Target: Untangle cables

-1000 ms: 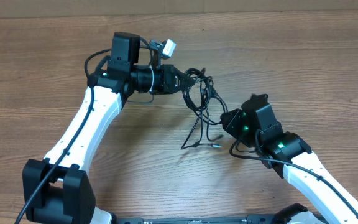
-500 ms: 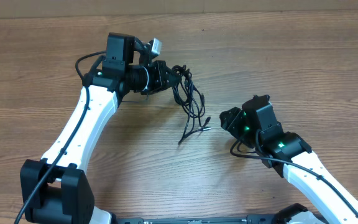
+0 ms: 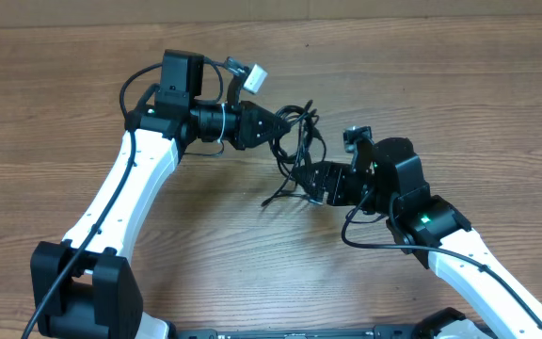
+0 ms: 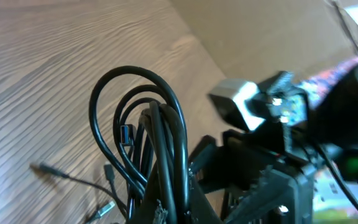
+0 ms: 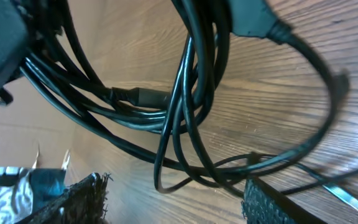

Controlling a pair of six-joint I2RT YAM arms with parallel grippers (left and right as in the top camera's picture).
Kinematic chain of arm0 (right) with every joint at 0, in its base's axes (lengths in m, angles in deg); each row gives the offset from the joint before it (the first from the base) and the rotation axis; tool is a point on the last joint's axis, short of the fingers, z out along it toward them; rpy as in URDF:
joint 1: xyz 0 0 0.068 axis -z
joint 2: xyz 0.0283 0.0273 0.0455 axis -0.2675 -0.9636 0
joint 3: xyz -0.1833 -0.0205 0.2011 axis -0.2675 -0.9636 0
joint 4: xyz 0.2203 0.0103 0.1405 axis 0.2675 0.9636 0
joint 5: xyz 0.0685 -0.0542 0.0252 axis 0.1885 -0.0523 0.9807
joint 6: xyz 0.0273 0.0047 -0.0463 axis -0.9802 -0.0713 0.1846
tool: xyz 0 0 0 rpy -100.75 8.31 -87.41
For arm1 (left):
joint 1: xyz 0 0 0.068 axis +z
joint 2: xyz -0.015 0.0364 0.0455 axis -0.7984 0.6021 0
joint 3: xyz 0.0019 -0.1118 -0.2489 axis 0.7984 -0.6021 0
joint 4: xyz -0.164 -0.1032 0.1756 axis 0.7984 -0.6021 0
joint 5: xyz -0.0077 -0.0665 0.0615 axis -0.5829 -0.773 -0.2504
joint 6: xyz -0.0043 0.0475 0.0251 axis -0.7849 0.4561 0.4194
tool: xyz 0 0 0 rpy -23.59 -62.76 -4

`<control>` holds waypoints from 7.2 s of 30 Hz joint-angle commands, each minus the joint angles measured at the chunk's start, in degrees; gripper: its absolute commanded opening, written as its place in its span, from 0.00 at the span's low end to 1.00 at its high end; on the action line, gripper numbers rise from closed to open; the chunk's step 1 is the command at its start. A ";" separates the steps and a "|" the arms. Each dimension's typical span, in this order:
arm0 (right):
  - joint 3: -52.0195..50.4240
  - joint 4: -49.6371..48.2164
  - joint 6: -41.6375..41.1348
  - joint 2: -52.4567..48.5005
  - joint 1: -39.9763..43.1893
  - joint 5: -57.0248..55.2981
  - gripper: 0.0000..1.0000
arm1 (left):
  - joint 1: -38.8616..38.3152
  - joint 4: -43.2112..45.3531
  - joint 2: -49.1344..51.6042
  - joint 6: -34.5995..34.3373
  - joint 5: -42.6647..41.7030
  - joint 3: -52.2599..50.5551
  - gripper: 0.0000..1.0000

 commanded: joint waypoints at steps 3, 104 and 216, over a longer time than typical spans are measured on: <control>-0.22 -0.24 2.32 0.04 0.37 2.75 0.69 | -0.15 0.13 -0.79 6.40 -5.68 0.81 0.04; -0.22 -1.16 -9.70 2.14 0.42 8.55 0.04 | -5.01 2.32 -0.76 3.78 22.77 0.81 0.04; -0.22 -12.79 -32.83 -0.46 6.29 9.97 0.14 | -11.74 -19.10 -0.76 34.27 11.54 0.76 0.04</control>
